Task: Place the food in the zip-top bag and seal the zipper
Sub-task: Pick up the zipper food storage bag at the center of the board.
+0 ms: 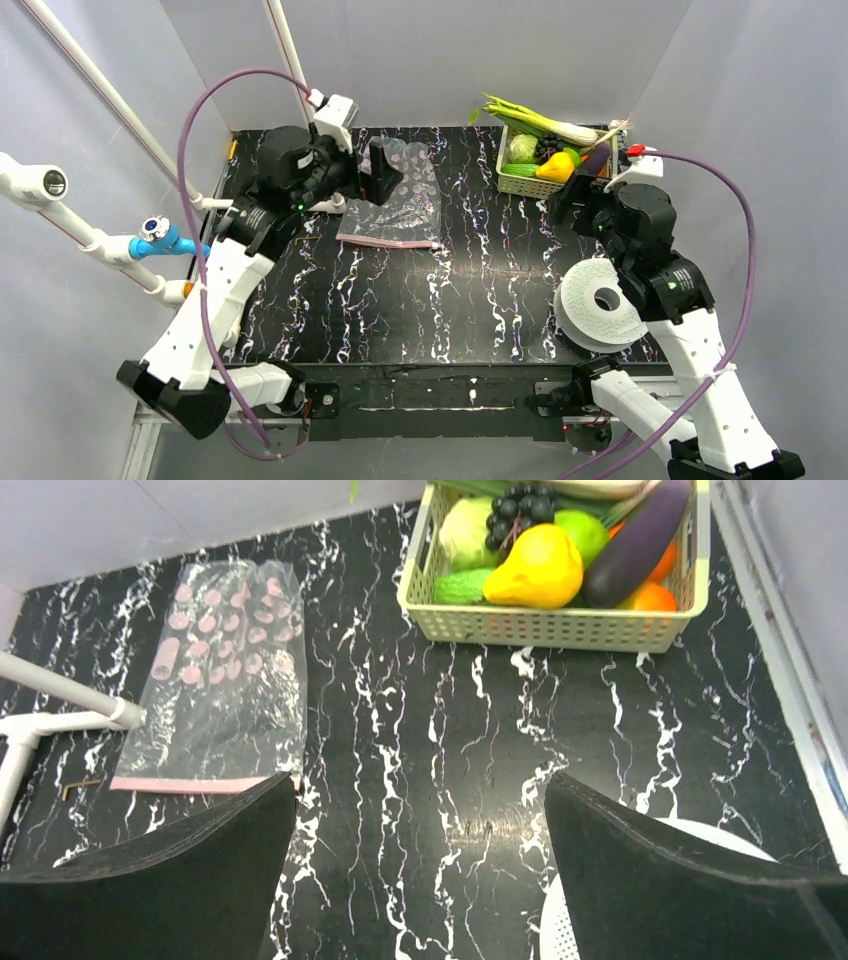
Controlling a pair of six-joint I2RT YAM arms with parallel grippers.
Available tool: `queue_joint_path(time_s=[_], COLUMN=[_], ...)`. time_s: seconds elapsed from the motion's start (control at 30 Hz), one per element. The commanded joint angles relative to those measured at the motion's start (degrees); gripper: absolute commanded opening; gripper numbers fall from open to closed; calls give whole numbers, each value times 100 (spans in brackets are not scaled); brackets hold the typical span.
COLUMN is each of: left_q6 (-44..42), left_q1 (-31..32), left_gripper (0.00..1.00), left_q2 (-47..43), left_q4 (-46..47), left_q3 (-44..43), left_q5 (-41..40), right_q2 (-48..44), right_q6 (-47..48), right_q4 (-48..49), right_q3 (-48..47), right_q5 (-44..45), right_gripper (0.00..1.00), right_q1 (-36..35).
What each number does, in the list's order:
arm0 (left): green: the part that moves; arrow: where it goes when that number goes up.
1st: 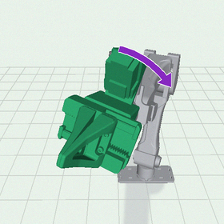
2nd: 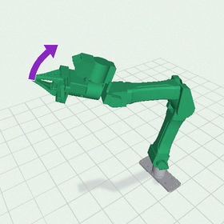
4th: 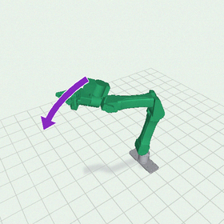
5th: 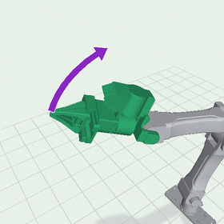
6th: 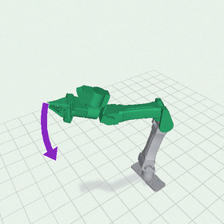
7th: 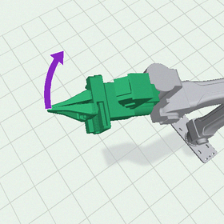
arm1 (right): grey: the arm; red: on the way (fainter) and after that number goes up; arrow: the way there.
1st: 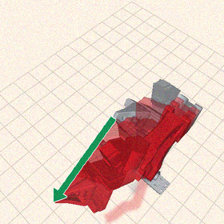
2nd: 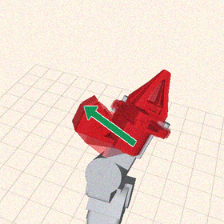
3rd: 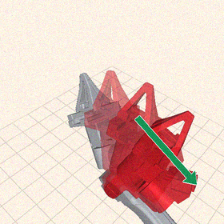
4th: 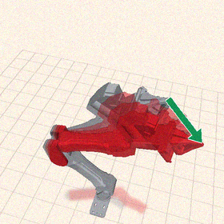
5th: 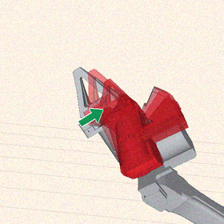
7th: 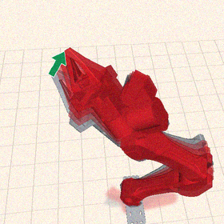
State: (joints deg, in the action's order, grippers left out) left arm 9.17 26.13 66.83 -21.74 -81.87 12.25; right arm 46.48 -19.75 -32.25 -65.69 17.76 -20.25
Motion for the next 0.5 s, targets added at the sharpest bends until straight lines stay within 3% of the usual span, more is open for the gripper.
queue_joint_path(time_s=[0.0,0.23,0.47], left_q6=[-672,-895,-1450], left_q1=[102,134,486], left_gripper=[100,100,99], left_q2=[332,234,38], left_q4=[-415,-139,174], left_q3=[-414,440,1060], left_q5=[-655,-1141,-2251], right_q2=[133,460,1415], right_q6=[-213,-240,-378], right_q4=[-79,-124,-68], right_q3=[157,339,286], right_q5=[-147,-684,-1537], right_gripper=[100,100,100], right_q1=[18,14,-156])
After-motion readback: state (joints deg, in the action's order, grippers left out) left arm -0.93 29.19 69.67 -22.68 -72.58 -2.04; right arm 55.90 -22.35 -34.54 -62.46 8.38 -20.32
